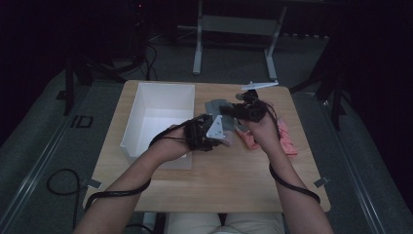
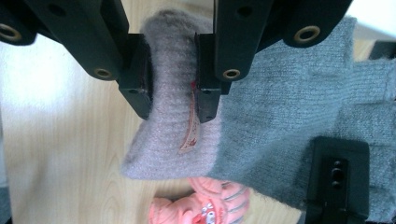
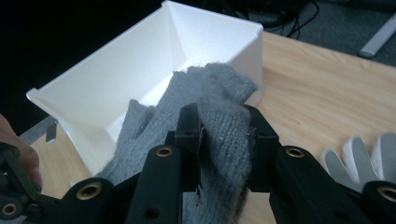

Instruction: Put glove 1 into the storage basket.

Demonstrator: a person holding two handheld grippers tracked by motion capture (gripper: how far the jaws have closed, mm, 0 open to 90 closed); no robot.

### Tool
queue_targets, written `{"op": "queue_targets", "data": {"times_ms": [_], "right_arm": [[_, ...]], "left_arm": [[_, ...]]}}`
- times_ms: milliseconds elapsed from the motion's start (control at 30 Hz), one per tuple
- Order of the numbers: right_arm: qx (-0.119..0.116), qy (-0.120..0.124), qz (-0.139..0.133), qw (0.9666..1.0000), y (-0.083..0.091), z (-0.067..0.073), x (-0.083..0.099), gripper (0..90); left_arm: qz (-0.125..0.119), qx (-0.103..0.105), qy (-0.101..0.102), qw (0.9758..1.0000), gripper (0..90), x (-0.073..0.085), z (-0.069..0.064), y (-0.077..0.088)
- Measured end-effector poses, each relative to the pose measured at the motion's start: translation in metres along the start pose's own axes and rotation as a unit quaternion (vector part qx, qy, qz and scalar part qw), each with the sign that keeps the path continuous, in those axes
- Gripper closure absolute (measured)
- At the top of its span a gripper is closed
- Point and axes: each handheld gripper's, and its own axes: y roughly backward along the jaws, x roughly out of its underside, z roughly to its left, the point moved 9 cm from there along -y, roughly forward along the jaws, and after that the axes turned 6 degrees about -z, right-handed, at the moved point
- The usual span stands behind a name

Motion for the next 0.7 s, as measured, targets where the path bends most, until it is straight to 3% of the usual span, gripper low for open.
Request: {"op": "queue_targets", "data": {"times_ms": [200, 367, 700], "right_arm": [[-0.01, 0.002, -0.006, 0.9999, -0.012, 0.015, -0.016, 71.8], [-0.017, 0.01, -0.006, 0.9998, -0.023, 0.029, -0.024, 71.8], [-0.036, 0.021, 0.0, 0.9991, -0.055, 0.056, -0.038, 71.8]], "left_arm": [[0.004, -0.01, -0.006, 0.9999, 72.3, 0.011, 0.01, 0.019], [0.023, -0.017, -0.012, 0.9995, 72.3, 0.022, 0.015, 0.029], [0.049, -0.031, -0.003, 0.9983, 72.3, 0.05, 0.026, 0.057]]}}
